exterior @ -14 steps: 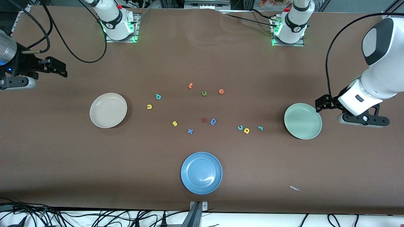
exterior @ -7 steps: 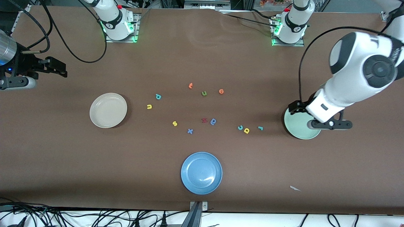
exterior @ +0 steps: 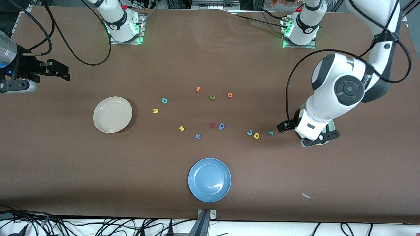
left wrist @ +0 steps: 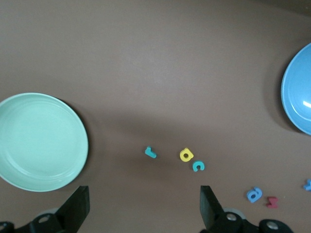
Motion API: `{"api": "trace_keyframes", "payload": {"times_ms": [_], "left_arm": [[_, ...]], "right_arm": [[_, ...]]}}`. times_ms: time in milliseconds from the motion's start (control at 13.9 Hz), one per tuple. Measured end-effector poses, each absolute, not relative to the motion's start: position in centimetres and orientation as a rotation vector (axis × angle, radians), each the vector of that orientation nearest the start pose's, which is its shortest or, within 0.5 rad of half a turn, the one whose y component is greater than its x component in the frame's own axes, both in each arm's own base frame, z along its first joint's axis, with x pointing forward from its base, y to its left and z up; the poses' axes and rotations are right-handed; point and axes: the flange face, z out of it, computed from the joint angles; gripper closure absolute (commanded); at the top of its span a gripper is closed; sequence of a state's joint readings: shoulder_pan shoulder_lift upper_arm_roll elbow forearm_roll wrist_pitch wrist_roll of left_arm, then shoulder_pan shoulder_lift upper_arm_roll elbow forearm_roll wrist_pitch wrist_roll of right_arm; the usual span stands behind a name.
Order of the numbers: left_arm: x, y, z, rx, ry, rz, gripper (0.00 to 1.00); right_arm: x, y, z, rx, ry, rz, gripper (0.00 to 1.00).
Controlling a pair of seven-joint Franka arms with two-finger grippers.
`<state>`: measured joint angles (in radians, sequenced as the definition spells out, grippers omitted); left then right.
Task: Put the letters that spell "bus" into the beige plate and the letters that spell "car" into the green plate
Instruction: 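Move the left gripper to the teal r while the right gripper reaches the yellow u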
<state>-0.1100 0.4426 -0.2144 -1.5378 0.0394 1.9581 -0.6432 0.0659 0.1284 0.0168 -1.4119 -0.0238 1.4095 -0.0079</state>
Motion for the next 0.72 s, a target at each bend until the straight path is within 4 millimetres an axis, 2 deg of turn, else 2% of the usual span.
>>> {"api": "trace_keyframes", "payload": {"times_ms": [288,432,721], "left_arm": [[66.0,-18.9,36.6,-3.151,-0.695,0.133,0.03],[66.0,-18.8,33.6,-3.112,-0.777,0.201,0.09],[65.8,-18.9,28.4,-3.054,-0.921,0.259,0.09]], "right_arm": [[57.5,4.4,61.3,-3.159,-0.137,0.202,0.0],[57.6,4.4,61.4,-3.159,-0.134,0.191,0.0],[58.7,4.7,60.2,-3.16,-0.14,0.171,0.0]]}}
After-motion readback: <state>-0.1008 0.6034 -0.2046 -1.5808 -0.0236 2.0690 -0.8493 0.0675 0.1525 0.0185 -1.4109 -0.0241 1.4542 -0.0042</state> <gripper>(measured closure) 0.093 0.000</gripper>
